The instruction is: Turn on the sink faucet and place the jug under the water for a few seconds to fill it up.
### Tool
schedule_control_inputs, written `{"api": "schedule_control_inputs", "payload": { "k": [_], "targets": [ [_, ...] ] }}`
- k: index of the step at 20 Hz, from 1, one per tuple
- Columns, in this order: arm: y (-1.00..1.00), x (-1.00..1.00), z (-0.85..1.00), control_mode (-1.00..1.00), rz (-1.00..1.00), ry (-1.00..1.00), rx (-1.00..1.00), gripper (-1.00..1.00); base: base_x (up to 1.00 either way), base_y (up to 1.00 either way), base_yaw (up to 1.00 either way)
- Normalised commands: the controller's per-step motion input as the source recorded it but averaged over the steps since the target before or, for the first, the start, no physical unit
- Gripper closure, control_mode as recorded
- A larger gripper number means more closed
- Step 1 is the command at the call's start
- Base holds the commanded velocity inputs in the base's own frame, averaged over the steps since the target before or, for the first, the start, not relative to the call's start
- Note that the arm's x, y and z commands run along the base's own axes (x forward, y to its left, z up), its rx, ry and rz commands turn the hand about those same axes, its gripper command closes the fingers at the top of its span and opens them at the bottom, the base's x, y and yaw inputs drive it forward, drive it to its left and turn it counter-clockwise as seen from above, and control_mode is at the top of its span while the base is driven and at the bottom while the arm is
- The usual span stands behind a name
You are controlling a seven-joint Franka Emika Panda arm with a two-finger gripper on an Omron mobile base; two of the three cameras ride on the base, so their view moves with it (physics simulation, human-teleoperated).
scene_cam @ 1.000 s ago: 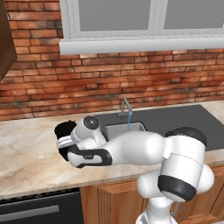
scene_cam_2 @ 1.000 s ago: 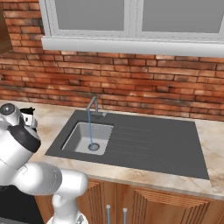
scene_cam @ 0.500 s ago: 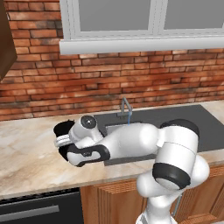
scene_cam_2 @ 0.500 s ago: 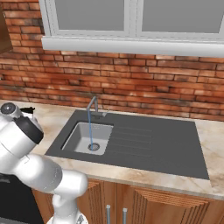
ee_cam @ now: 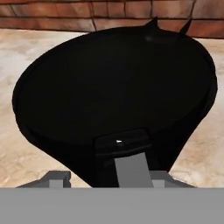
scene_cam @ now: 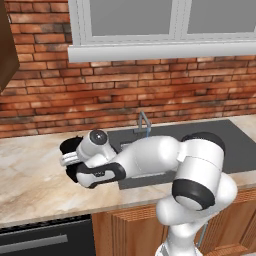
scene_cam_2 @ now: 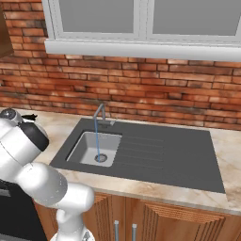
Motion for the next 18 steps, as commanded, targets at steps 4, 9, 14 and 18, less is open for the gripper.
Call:
{"api": "schedule_control_inputs", "payload": {
  "k": [4, 9, 14, 18],
  "targets": [
    [0.00, 0.00, 0.00, -1.00, 0.00, -0.04, 0.00, 1.00, 0.00, 0.00, 0.00],
    [0.00, -0.08, 0.00, -1.00, -0.03, -0.08, 0.00, 1.00, 0.00, 0.00, 0.00],
    [0.00, -0.11, 0.03, -1.00, -0.08, -0.05, 0.00, 1.00, 0.00, 0.00, 0.00],
    [0.00, -0.02, 0.12, -1.00, -0.12, -0.03, 0.01, 1.00, 0.00, 0.00, 0.00]
  ]
}}
